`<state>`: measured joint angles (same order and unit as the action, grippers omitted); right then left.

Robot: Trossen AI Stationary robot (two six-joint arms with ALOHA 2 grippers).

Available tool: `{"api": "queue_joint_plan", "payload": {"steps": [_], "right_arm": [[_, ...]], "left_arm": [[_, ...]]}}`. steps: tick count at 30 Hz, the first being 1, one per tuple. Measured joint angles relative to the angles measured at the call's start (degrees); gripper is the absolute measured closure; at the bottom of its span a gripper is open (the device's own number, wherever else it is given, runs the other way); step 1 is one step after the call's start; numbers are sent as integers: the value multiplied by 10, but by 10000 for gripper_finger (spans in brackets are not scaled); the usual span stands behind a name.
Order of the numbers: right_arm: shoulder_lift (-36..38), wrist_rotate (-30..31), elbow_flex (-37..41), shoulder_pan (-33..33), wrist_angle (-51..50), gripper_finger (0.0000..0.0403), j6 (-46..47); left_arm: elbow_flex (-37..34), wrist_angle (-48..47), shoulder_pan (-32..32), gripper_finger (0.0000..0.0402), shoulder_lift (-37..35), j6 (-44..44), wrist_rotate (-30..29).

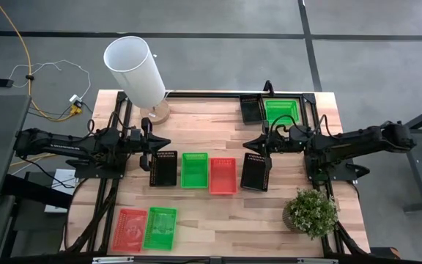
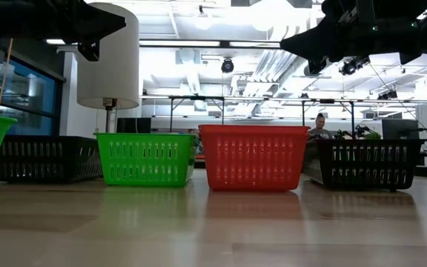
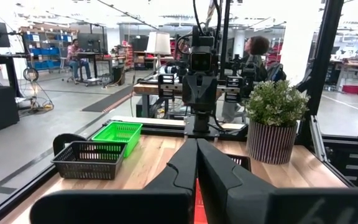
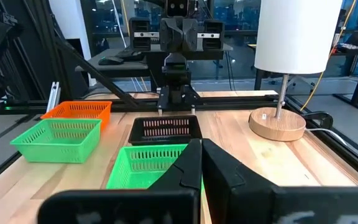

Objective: Stack baskets by color
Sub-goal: Stack the bottom orange bin on top of the top orange bins

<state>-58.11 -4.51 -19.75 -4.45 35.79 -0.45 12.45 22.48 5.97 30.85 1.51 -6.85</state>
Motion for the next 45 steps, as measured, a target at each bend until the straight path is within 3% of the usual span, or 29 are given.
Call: {"api": "queue_joint_plan", "payload": {"steps": [7, 21, 25, 30, 33, 38, 45], "right_arm": [[0, 0, 0, 0, 0, 403, 0], [0, 0, 0, 0, 0, 403, 0], [0, 0, 0, 0, 0, 403, 0], [0, 0, 0, 0, 0, 403, 0], [0, 0, 0, 0, 0, 403, 4], [0, 0, 0, 0, 0, 403, 4], [0, 0, 0, 0, 0, 403, 4]], "left_arm": [[0, -4, 0, 384, 0, -13, -3], [0, -4, 0, 172, 0, 6, -15], [0, -4, 0, 140, 0, 7, -15], [6, -12, -2, 131, 0, -2, -4], [54, -99, -18, 131, 1, 3, 19], [186, -379, -70, 134, 36, 25, -8], [312, -665, -185, 140, 129, 218, 20]]}}
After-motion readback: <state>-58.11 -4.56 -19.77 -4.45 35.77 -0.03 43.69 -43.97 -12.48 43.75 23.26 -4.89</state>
